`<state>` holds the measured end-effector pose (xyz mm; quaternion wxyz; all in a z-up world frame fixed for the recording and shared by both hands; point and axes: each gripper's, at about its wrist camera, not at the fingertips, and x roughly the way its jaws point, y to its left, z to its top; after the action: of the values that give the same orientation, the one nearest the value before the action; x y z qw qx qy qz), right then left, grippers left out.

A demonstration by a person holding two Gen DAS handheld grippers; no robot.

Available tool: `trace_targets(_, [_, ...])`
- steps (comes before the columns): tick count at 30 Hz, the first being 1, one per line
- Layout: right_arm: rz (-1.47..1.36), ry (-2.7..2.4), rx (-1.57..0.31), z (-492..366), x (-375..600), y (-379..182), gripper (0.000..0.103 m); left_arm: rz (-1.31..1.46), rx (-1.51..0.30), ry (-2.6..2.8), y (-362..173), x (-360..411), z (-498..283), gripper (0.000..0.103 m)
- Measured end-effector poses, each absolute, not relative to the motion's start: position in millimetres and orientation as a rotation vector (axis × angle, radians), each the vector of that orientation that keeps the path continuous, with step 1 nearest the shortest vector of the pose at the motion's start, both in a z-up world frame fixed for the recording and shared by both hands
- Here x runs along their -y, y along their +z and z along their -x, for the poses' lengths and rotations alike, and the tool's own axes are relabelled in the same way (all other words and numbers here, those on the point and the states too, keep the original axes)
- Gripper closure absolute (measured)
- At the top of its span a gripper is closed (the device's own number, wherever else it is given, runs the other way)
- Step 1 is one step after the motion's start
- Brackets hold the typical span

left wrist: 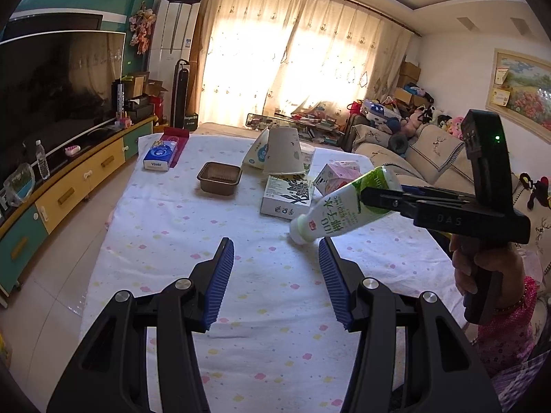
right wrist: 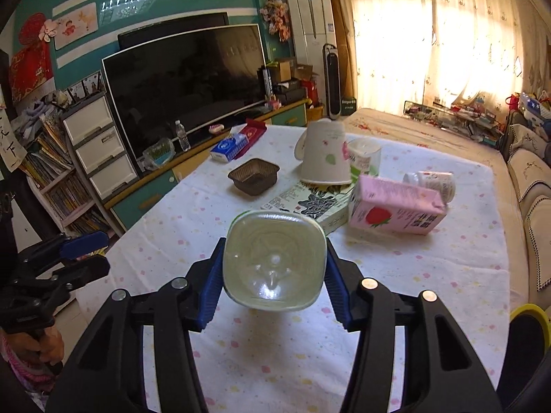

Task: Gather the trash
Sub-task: 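Grasp the green-labelled plastic bottle with the right gripper and lift it, then carry the green-labelled bottle over the yellow bin and open the right gripper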

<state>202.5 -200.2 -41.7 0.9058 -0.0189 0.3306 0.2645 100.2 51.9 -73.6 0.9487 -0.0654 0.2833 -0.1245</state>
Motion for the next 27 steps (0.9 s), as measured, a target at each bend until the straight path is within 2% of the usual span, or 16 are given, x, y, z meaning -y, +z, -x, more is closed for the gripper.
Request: trace_targets(27, [-0.153, 0.370, -0.624, -140, 319, -24, 0.053, 0.069, -0.594, -0.310, -71, -15, -102, 0.050])
